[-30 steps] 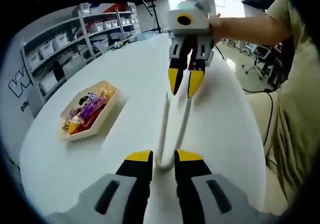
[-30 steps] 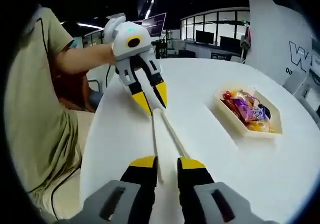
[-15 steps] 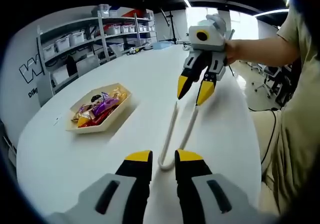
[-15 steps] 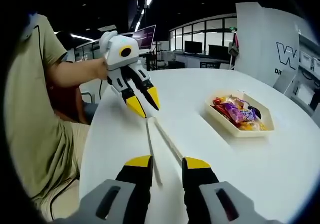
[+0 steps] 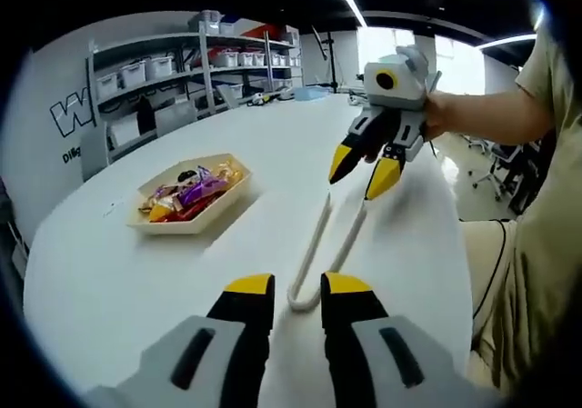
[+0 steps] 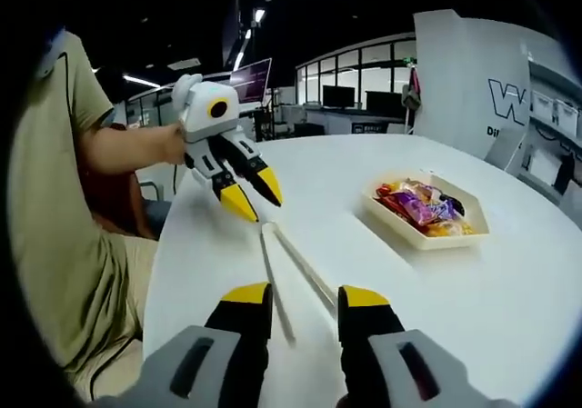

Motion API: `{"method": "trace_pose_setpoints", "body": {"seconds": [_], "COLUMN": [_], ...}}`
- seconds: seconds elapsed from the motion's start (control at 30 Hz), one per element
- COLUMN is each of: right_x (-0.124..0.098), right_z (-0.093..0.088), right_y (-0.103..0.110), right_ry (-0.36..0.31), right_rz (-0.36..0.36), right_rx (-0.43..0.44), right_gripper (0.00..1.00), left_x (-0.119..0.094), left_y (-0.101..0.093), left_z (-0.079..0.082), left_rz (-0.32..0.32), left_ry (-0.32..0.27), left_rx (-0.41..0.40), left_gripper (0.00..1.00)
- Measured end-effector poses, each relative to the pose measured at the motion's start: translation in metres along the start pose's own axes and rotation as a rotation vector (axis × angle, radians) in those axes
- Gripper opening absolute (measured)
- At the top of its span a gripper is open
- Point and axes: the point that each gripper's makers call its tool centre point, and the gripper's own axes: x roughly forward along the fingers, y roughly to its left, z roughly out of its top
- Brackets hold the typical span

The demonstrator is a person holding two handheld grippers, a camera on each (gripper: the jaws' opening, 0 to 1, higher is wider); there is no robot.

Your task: Place the target food into the container with the food tongs after gripping and lifting it, then release it inside without dropping or visibly crushing the food.

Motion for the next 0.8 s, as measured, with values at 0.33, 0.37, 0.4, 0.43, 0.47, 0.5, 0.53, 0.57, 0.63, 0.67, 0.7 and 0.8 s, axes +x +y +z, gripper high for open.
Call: {"method": "trace_pose_setpoints", "body": {"seconds": [0.33,0.37,0.4,0.43,0.47,0.5,0.53,0.57,0.63,0.67,0.7,0.8], "right_x": [-0.0038,-0.0045,-0.0047,-0.0050,-0.0052,-0.0053,-0.0055,-0.0057,-0.0065,-0.0066,-0.0068,-0.0075], "right_z": [0.0080,0.0088,0.0087,0.0082,0.0080,0.0078,0.0078,0.0079,0.0088,0.0089,0.0089,0.0097], "right_y": [-0.0013,-0.0017,-0.0019,-0.0022,-0.0022,-0.0023,-0.0023,-0.0021,-0.0011,-0.0010,-0.0012,-0.0015], "right_ry": [-0.075,-0.084,-0.085,-0.084,-0.083,-0.084,-0.085,-0.087,-0.096,-0.097,-0.099,-0.108], "right_rz": [-0.034,-0.038,-0.040,-0.045,-0.047,-0.050,-0.052,-0.054,-0.060,-0.061,-0.065,-0.073], "right_rx": [0.054,0.064,0.065,0.066,0.068,0.070,0.070,0.070,0.075,0.074,0.075,0.085], "right_gripper": [0.34,0.34,0.34,0.34,0.35,0.36,0.36,0.37,0.37,0.38,0.39,0.41], "left_x": [-0.0012,-0.0017,-0.0018,-0.0022,-0.0024,-0.0028,-0.0031,-0.0034,-0.0040,-0.0041,-0.0046,-0.0063], "left_y": [-0.0014,-0.0020,-0.0021,-0.0022,-0.0023,-0.0022,-0.0021,-0.0022,-0.0021,-0.0023,-0.0026,-0.0036], "left_z": [-0.0010,-0.0005,-0.0003,0.0003,0.0004,0.0006,0.0009,0.0010,-0.0006,-0.0007,-0.0010,-0.0009], "left_rz": [0.025,0.029,0.031,0.033,0.034,0.038,0.040,0.042,0.045,0.046,0.050,0.055], "left_ry": [-0.044,-0.051,-0.054,-0.060,-0.063,-0.068,-0.071,-0.073,-0.074,-0.074,-0.075,-0.079], "left_rx": [-0.056,-0.060,-0.061,-0.069,-0.074,-0.079,-0.082,-0.084,-0.090,-0.090,-0.092,-0.099], "left_gripper": [0.26,0.27,0.27,0.28,0.28,0.29,0.29,0.29,0.30,0.30,0.30,0.32]}}
